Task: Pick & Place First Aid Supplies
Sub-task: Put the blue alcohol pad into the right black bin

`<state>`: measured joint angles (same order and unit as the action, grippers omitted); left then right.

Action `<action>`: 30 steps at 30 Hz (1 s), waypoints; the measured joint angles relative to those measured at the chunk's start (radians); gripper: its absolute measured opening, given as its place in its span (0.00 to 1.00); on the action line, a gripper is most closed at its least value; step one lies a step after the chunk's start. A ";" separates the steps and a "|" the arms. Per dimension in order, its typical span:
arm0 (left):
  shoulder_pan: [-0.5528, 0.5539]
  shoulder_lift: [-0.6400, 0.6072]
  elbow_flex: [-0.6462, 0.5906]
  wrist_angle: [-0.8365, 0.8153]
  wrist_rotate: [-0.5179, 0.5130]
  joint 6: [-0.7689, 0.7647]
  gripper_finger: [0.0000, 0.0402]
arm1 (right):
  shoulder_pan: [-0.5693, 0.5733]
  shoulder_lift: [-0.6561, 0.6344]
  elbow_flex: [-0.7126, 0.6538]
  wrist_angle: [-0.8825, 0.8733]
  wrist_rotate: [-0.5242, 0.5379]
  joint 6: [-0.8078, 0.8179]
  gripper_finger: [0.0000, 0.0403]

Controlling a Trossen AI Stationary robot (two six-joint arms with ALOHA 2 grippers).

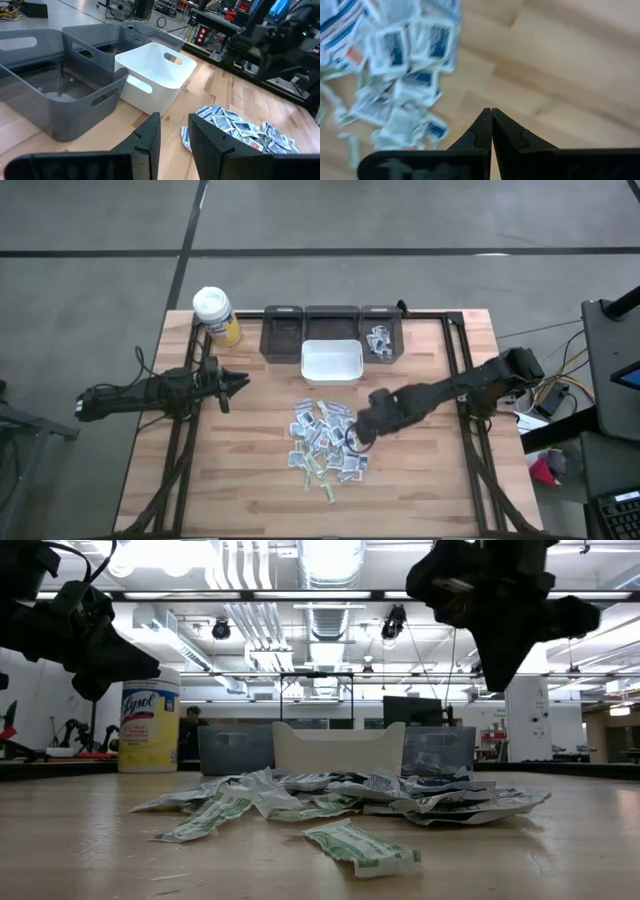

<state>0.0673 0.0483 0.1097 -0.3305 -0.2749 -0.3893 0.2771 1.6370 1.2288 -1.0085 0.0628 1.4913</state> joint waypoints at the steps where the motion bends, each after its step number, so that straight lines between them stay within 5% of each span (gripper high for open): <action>1: 0.000 0.000 0.000 0.000 0.000 0.000 0.23 | 0.008 0.000 -0.013 0.027 -0.017 0.014 0.02; 10: 0.000 0.000 0.000 0.000 0.000 0.000 0.23 | 0.040 0.001 -0.153 0.276 -0.199 0.190 0.02; 19: 0.000 0.000 0.000 0.000 0.000 0.000 0.23 | 0.075 0.001 -0.231 0.465 -0.212 0.314 0.06; 30: 0.000 0.000 0.000 0.000 0.000 0.000 0.23 | 0.074 0.099 -0.190 0.489 -0.233 0.320 0.14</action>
<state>0.0674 0.0486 0.1097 -0.3302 -0.2749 -0.3893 0.3508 1.7357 1.0392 -0.5199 -0.1703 1.8117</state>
